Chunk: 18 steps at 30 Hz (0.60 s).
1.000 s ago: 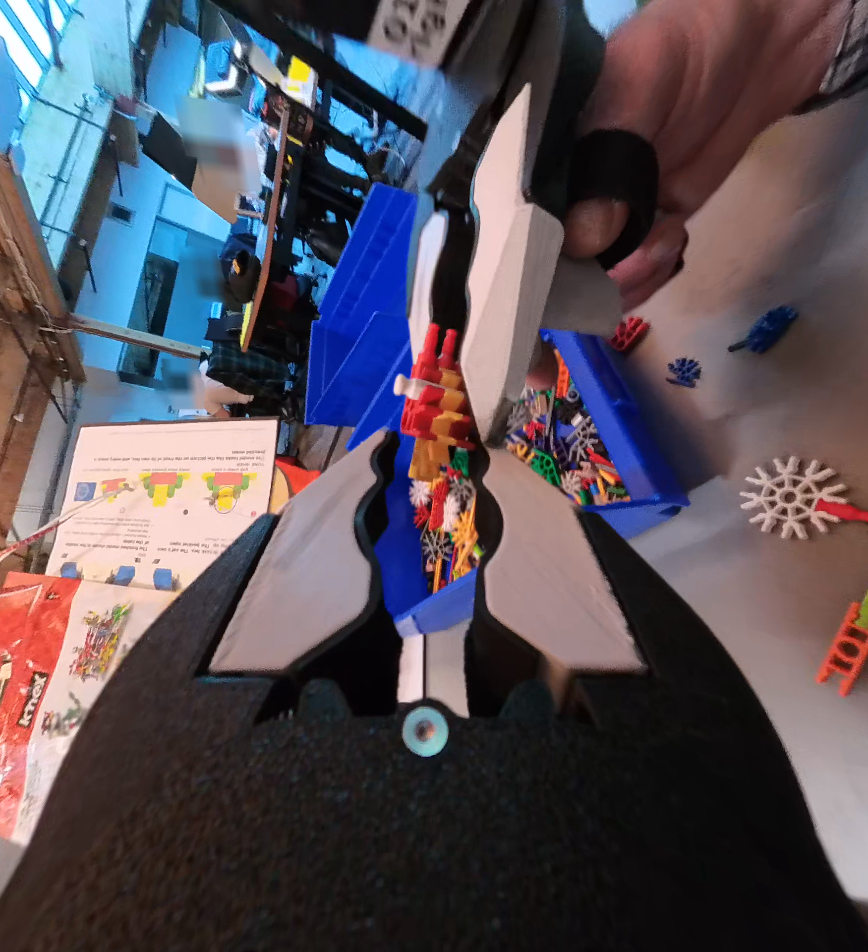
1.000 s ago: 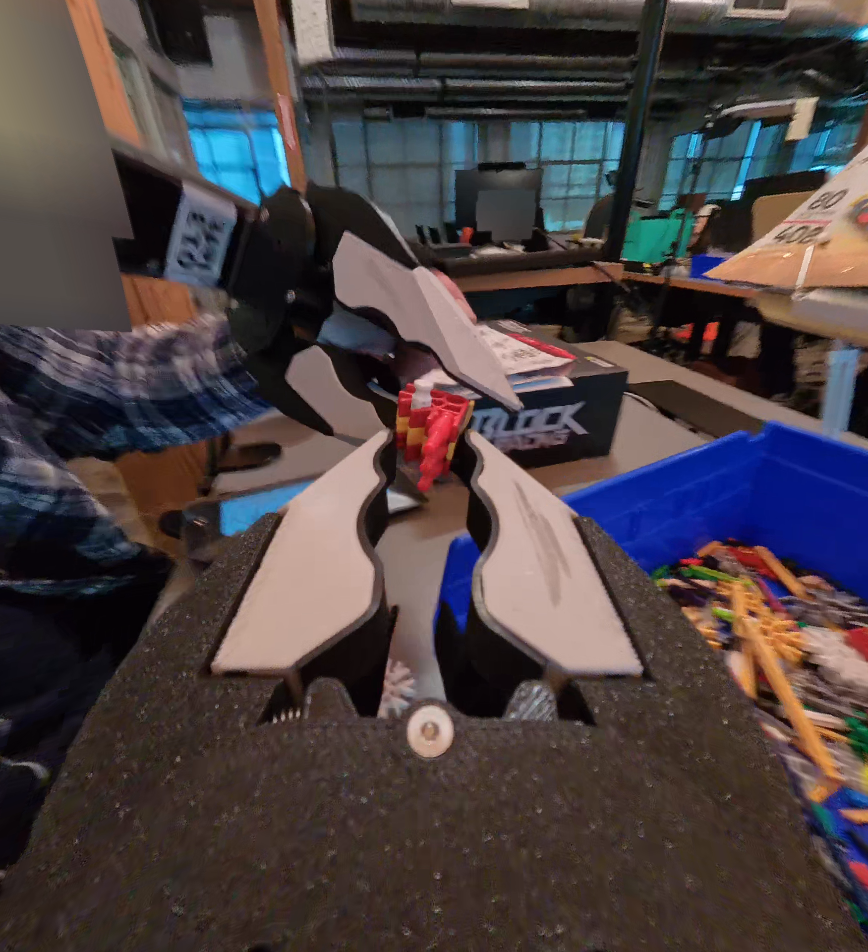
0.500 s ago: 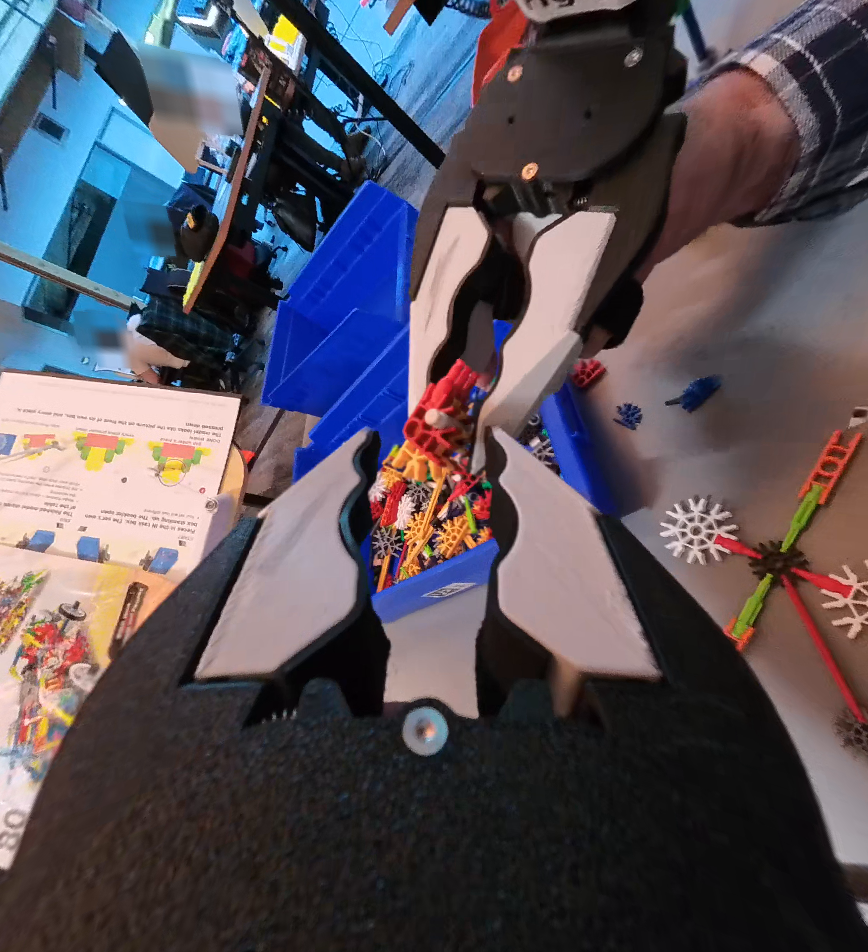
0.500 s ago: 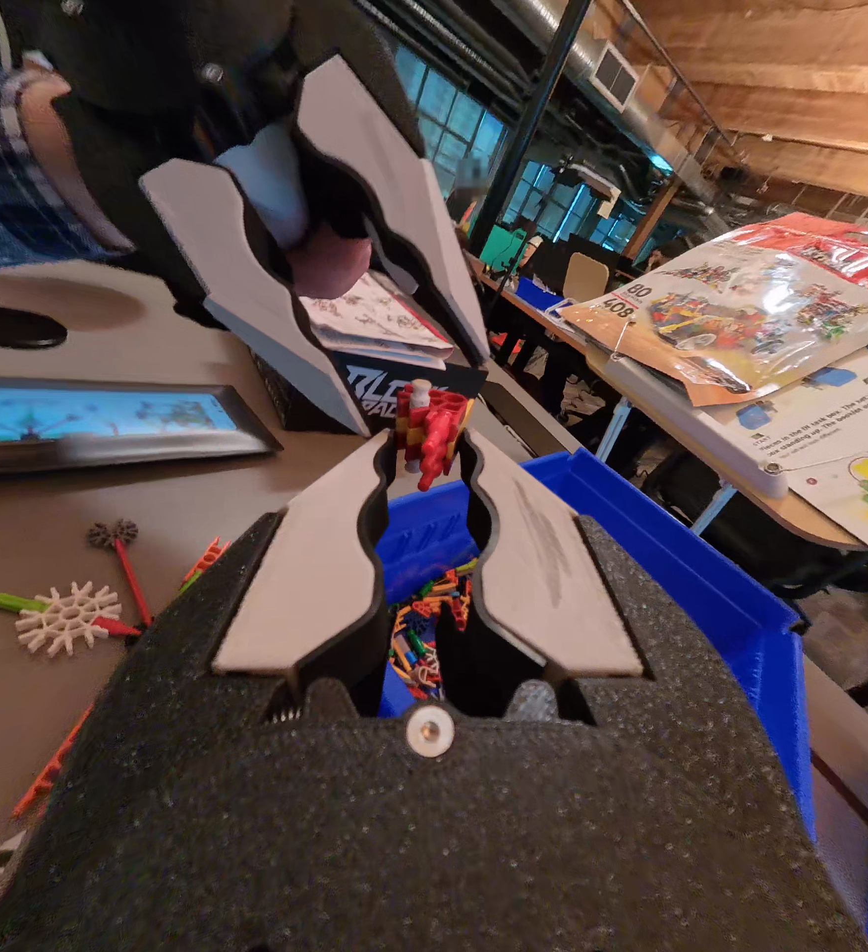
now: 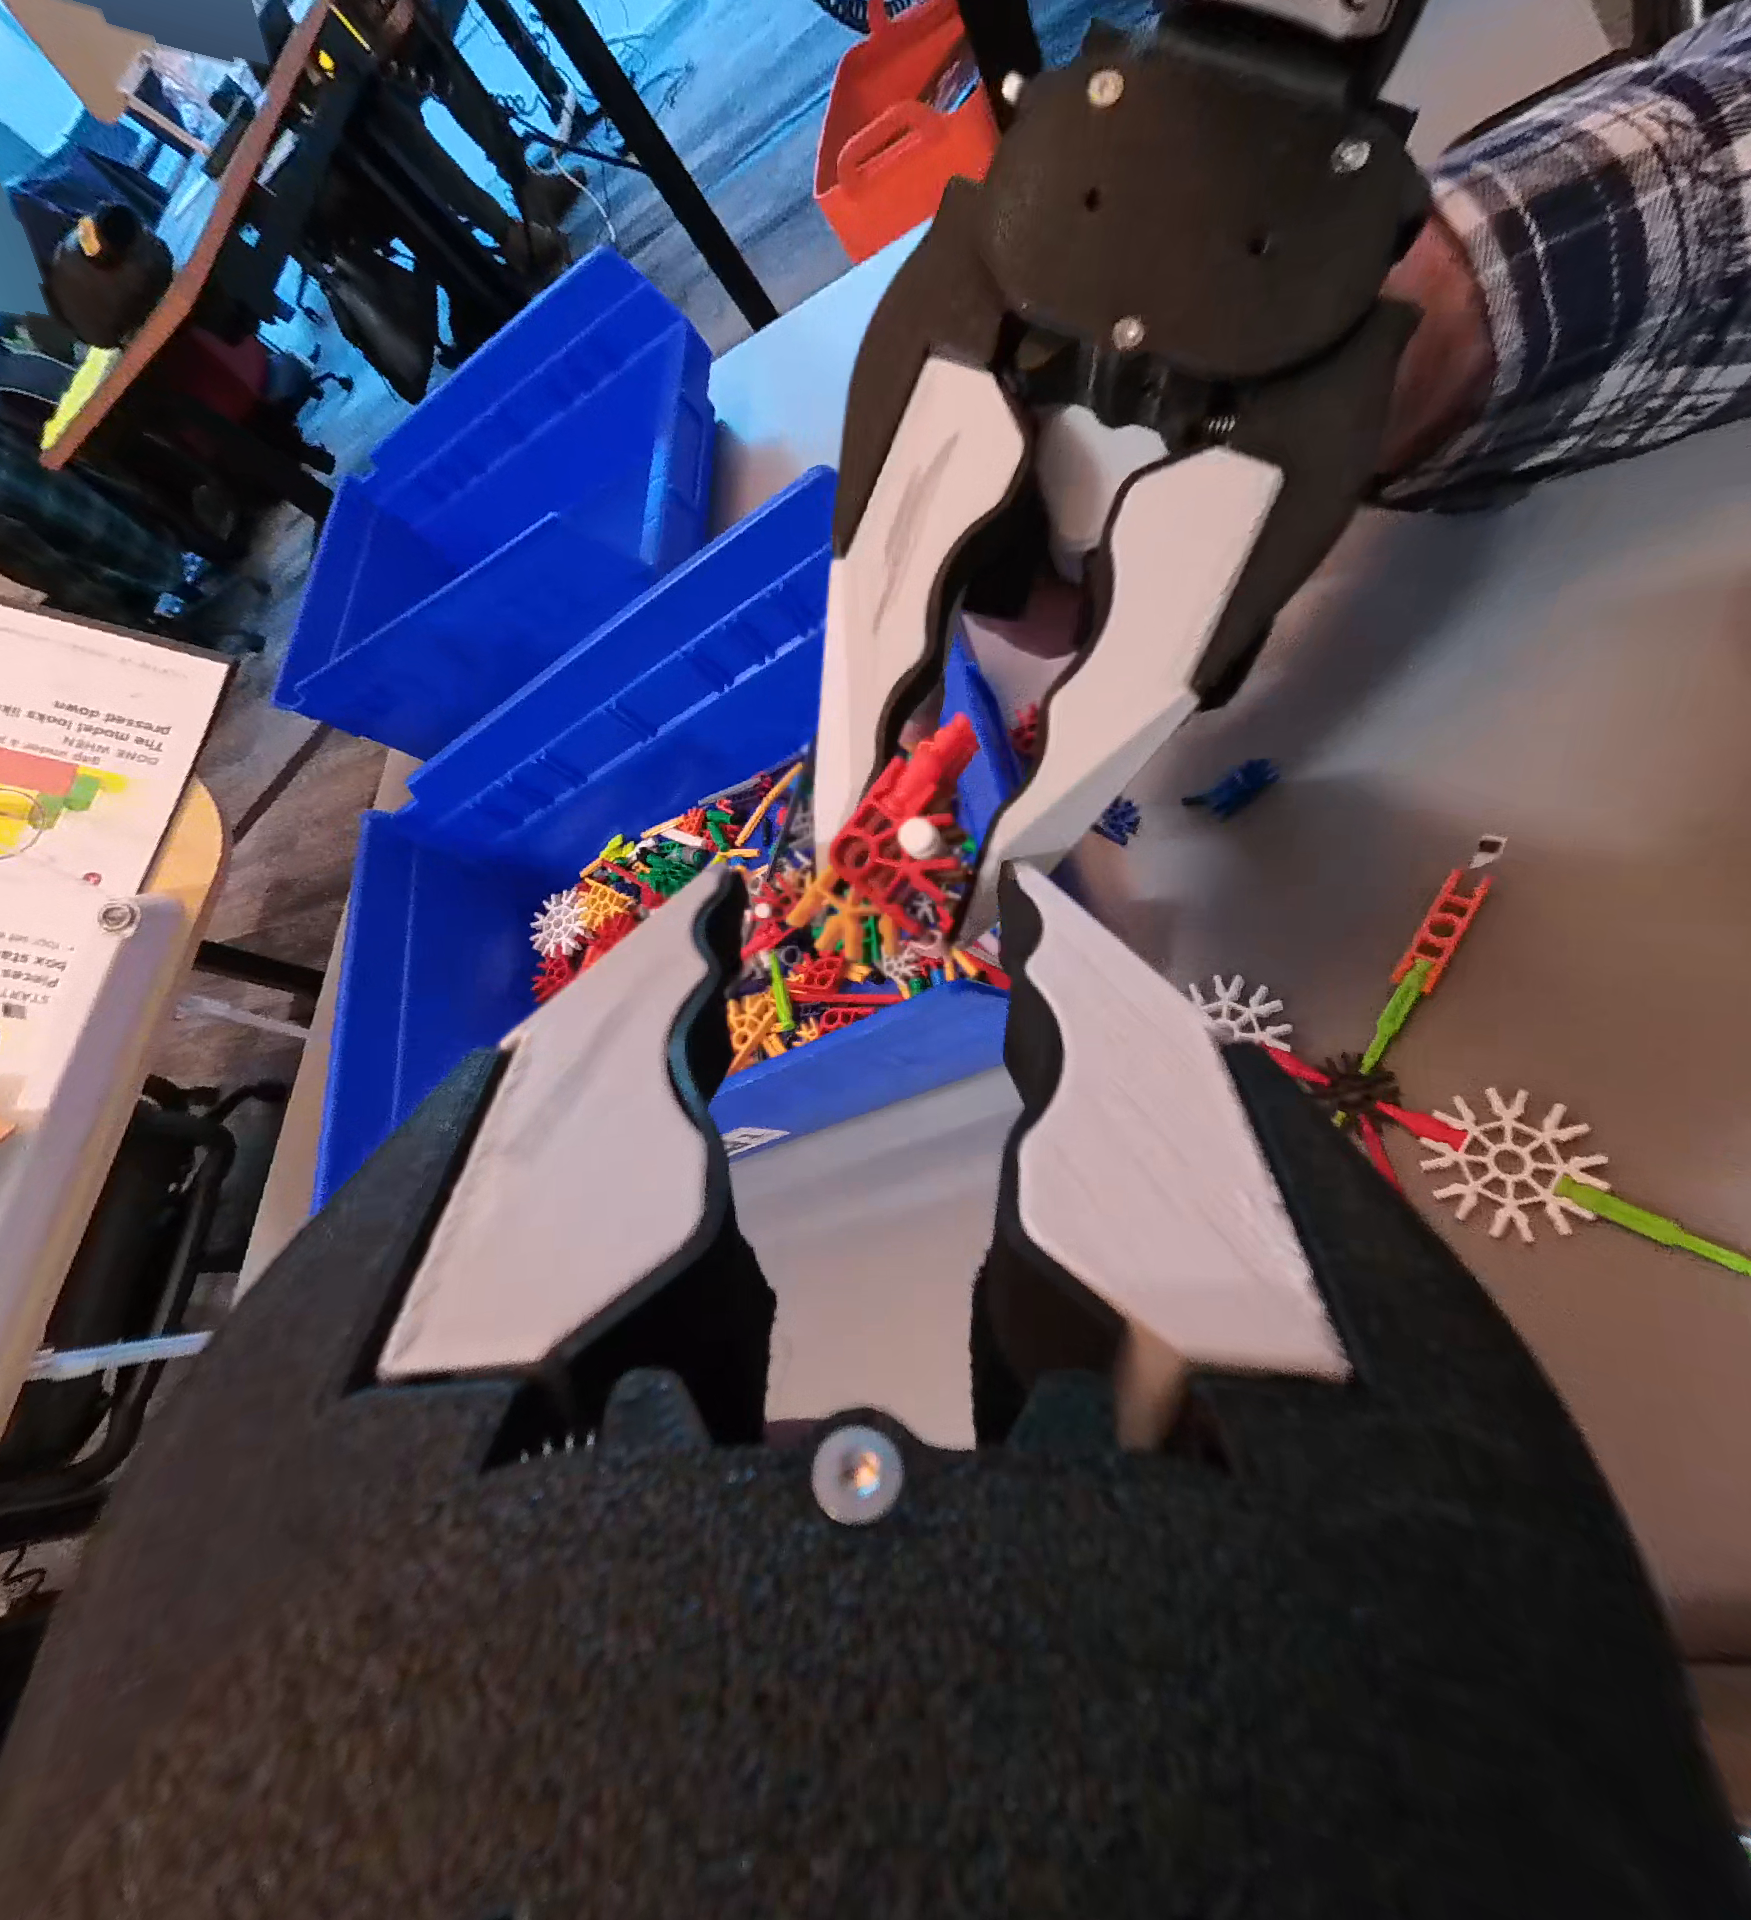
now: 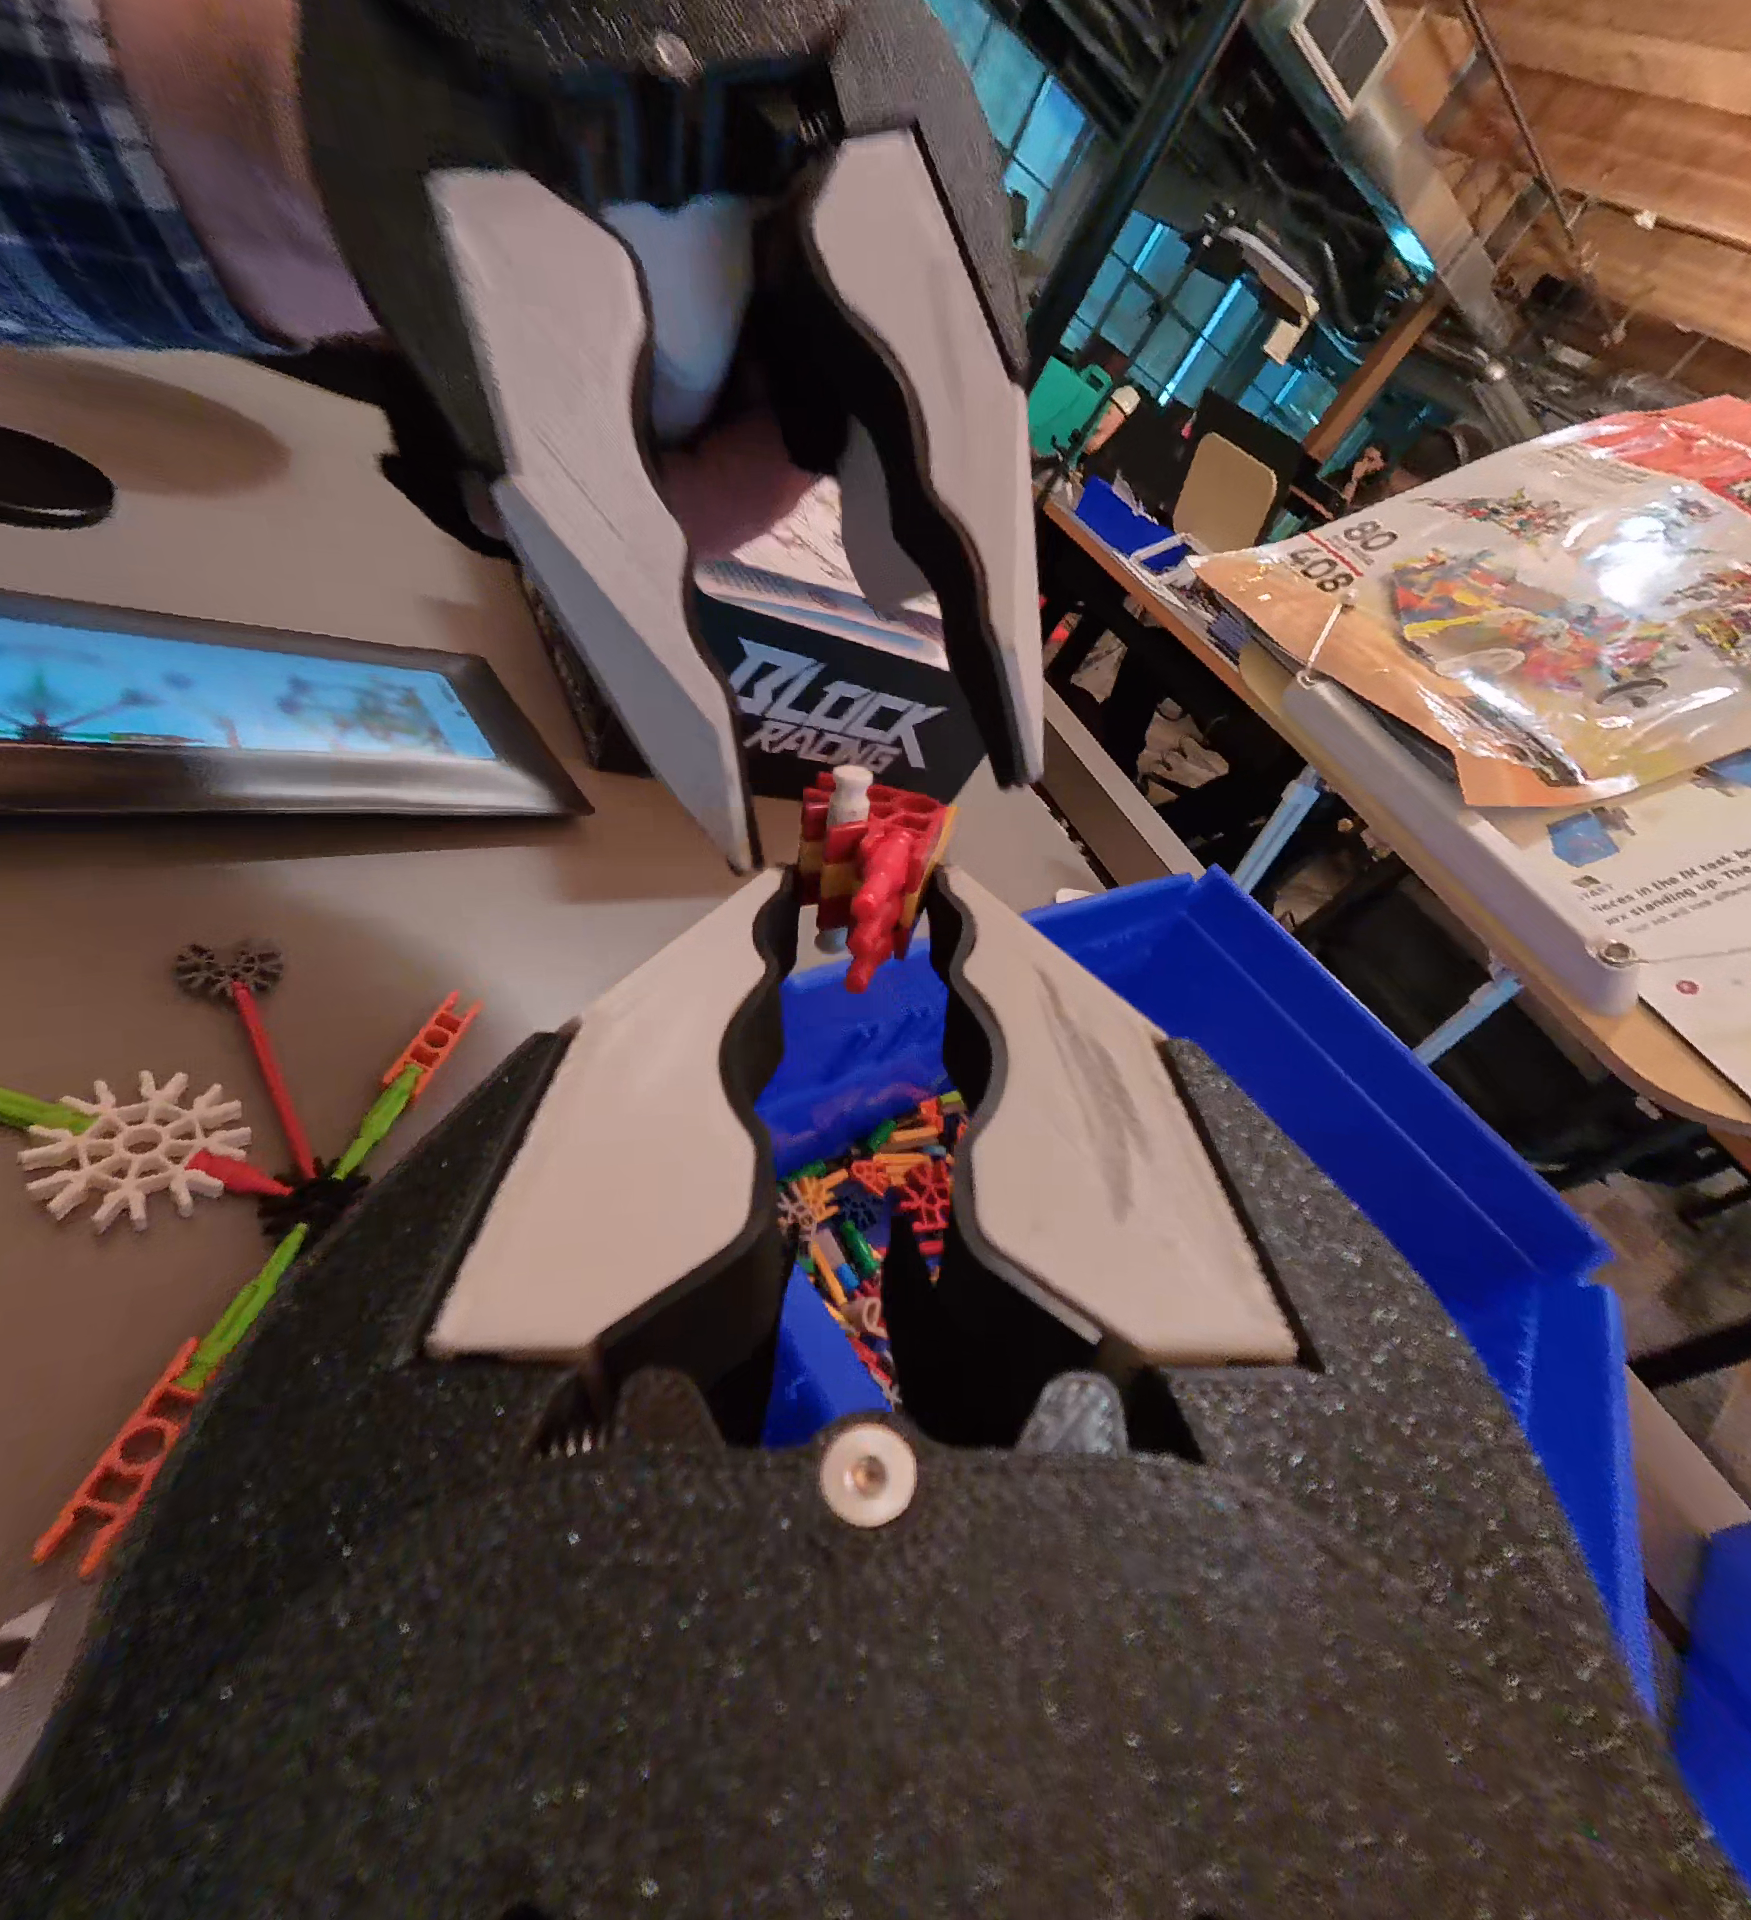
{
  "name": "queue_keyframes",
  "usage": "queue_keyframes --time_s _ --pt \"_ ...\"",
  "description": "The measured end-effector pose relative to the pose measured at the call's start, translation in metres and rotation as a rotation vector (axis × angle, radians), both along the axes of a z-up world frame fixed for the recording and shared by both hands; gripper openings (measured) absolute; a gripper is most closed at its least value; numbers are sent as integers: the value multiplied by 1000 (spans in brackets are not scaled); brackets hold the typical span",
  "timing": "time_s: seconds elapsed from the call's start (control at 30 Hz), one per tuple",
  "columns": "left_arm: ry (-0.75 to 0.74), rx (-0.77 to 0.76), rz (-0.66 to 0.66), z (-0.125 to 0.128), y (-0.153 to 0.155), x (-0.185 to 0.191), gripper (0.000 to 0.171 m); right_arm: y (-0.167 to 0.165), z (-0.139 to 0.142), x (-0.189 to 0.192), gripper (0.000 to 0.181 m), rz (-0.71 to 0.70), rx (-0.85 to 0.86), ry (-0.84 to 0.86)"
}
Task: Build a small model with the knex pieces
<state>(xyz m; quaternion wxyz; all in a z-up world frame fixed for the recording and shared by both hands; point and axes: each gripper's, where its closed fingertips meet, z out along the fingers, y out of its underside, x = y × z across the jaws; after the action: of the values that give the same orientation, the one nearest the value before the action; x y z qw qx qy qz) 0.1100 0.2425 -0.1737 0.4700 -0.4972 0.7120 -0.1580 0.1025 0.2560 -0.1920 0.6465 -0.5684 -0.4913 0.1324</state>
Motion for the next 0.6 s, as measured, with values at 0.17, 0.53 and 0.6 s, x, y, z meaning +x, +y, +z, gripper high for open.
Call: queue_keyframes --time_s 0.17,0.53,0.6 --pt "23 -10 -28 -2 6 -2 48 -3 -4 1 23 28 -27 6" --pt "257 -88 -87 -7 40 14 60 15 -14 27 23 -126 -132 23" --pt "306 -102 -126 -5 47 17 54 20 -18 34 23 -166 -160 27"
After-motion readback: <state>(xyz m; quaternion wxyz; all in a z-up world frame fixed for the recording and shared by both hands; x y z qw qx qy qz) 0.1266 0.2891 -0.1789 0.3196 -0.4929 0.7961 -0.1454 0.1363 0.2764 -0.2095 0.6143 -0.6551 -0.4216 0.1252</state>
